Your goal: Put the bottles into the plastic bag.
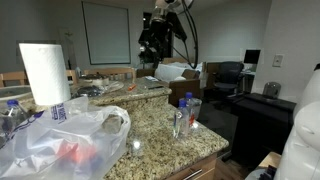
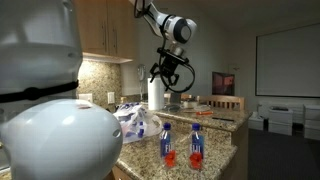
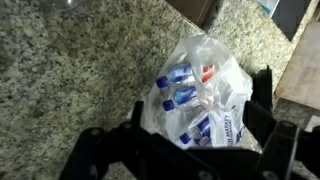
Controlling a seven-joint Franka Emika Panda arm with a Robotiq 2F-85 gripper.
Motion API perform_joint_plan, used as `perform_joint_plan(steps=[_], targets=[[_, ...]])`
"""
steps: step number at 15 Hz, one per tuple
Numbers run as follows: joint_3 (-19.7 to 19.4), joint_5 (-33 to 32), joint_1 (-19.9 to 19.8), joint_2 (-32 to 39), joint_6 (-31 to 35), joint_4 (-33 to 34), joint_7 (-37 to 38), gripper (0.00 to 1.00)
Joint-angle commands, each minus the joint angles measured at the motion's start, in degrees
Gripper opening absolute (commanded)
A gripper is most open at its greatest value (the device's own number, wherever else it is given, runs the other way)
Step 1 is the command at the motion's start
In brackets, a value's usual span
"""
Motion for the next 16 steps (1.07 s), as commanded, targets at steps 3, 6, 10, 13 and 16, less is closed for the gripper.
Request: perform_joint_plan(steps=[3,6,10,13,16], targets=[[-1.9,-4.7,-1.3,-15.5,15.6,-21.1,5.8,1.00],[-2.2,-6.9,-2.3,-21.1,25.1,-31.8,9.6,1.00],[-0.9,-10.7,-3.6,-27.1,37.3,-45.0,17.9,1.00],[1.7,-14.9,-4.7,-29.8,42.6,-49.9,27.5,1.00],[6.0,-20.0,-7.0,-29.7,45.0,-48.7,38.1,1.00]])
